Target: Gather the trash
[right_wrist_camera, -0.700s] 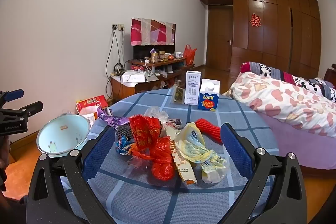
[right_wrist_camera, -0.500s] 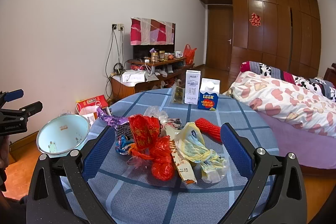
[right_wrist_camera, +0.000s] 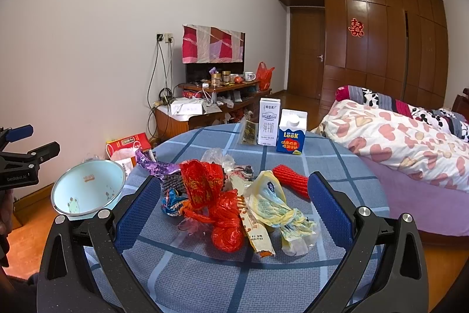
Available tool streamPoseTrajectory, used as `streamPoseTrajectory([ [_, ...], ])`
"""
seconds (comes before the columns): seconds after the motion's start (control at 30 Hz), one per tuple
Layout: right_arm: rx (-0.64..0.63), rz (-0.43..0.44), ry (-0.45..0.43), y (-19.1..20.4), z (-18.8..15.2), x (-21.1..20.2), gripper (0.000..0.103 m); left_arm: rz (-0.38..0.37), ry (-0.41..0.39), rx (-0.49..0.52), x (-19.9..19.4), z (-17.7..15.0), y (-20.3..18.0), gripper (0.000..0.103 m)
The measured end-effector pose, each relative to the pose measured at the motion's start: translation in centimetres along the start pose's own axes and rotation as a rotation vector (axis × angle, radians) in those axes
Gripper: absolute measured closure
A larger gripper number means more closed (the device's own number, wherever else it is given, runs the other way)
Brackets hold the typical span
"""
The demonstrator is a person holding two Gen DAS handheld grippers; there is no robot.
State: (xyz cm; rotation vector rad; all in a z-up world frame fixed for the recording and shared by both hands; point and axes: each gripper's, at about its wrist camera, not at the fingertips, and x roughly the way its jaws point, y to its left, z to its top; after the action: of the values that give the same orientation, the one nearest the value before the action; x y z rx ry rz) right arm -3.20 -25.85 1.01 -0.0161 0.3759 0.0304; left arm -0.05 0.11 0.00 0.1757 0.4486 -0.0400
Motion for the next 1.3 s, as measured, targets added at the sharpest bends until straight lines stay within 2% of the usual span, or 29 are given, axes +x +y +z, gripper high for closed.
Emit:
streamPoseTrajectory([
  [0.67, 0.001, 0.002, 0.006, 0.0, -0.2, 0.0, 0.005, -0.001, 0.004, -0.002, 0.0, 0.0, 0.0, 0.006],
  [0.9, -0.002, -0.016, 0.0, -0.4, -0.4, 0.1, 0.005, 0.004, 0.017, 0.005, 0.8, -1.2, 0.6, 0.006],
  [1.03, 0.015, -0.064, 0.005, -2.8, -0.8, 1.1, 0.005, -0.001, 0.087, 0.021, 2.6, -1.8, -0.9, 0.006],
  [1.13, 0.041, -0.118, 0.026, -5.3, -1.9, 2.0, 0.005, -0.009, 0.168, 0.044, 4.3, -2.9, -1.9, 0.006],
  [1.2, 0.05, -0.153, 0.052, -6.8, -3.3, 2.7, 0.005, -0.014, 0.158, 0.039, 5.5, -3.5, -2.5, 0.006],
  [1.27, 0.046, -0.175, 0.071, -7.8, -4.3, 3.4, 0.005, -0.014, 0.187, 0.051, 6.9, -4.4, -3.3, 0.006],
  [1.3, 0.045, -0.179, 0.086, -8.3, -5.0, 3.7, 0.005, -0.017, 0.163, 0.044, 7.5, -4.6, -3.8, 0.006],
])
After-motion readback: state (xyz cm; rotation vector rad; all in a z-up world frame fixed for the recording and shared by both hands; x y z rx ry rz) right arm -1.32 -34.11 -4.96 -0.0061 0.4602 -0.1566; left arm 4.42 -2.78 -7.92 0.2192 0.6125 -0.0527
